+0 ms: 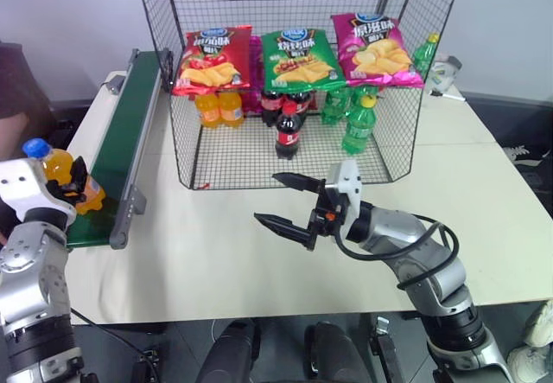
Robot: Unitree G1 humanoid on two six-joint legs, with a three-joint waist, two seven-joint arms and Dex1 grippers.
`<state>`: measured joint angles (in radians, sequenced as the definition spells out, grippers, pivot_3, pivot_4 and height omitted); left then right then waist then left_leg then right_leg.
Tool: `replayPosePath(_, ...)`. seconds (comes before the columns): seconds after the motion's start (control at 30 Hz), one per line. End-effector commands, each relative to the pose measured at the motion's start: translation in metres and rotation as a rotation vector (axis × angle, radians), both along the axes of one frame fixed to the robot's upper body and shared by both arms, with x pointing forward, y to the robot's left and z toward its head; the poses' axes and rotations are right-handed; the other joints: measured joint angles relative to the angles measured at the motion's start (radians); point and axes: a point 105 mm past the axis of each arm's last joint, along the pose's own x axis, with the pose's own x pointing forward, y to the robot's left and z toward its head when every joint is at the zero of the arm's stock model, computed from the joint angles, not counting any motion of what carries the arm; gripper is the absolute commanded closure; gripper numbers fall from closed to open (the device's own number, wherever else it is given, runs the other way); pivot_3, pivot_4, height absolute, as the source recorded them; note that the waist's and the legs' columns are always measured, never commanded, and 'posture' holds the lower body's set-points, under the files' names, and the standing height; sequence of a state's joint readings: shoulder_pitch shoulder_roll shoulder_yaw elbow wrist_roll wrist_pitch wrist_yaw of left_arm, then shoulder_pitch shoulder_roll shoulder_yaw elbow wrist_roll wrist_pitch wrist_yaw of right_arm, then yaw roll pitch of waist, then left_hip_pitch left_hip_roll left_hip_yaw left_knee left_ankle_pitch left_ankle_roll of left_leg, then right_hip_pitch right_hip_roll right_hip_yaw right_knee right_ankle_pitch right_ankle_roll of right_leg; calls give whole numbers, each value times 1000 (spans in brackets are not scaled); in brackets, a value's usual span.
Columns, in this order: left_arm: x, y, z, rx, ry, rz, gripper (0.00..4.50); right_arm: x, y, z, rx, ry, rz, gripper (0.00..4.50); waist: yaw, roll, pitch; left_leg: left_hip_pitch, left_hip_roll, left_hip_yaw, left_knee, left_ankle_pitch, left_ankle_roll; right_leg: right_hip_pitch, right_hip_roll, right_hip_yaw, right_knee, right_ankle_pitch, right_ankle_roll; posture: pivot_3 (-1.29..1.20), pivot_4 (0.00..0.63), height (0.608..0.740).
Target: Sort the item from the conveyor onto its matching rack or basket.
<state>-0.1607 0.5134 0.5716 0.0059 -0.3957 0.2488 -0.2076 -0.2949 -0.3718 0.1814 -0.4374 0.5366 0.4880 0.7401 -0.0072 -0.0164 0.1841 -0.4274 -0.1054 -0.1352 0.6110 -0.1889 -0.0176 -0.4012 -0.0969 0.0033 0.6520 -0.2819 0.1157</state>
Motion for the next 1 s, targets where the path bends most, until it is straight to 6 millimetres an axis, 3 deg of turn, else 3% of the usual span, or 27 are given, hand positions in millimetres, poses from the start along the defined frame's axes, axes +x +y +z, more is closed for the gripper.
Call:
replayPosePath(0.03,-7,-12,53,48,-172,-73,2027,-8,2,14,28,-57,24,0,0,-1,0,0,0,0,0,0,0,0,0,0,0,0,0,0,150,740)
replayPosePath(0.07,-7,-15,58,49,-184,-87,2027,-8,1,14,26,-61,20,0,-1,-1,0,0,0,0,0,0,0,0,0,0,0,0,0,0,150,740)
replayPosePath(0.17,-5,-47,86,60,-248,-250,2027,-2,-6,18,10,-90,-14,0,-1,-1,0,0,0,0,0,0,0,0,0,0,0,0,0,0,150,740)
replayPosePath(0.27,-5,-94,101,82,-257,-490,2027,5,-15,21,-5,-110,-48,0,0,-1,0,0,0,0,0,0,0,0,0,0,0,0,0,0,150,740)
replayPosePath(0.33,-4,-122,101,80,-233,-623,2027,8,-21,23,-15,-121,-69,0,1,-1,0,0,0,0,0,0,0,0,0,0,0,0,0,0,150,740)
replayPosePath(0.47,5,-154,86,82,-158,-721,2027,14,-32,25,-31,-137,-113,0,-6,0,0,0,0,0,0,0,0,4,0,0,0,0,0,0,150,740)
replayPosePath(0.57,27,-176,65,71,-97,-705,2027,20,-43,27,-50,-152,-166,0,-5,0,0,0,0,1,-1,0,0,4,1,1,0,0,0,0,150,740)
replayPosePath(0.83,90,-196,16,79,-56,-517,2027,25,-55,28,-72,-174,-224,0,7,0,0,0,-1,1,1,0,0,4,0,-1,0,0,0,0,150,740)
replayPosePath(1.0,118,-206,4,71,-95,-439,2027,24,-55,28,-73,-181,-233,0,16,-1,1,-1,-1,1,1,0,0,4,0,-1,0,0,0,0,150,740)
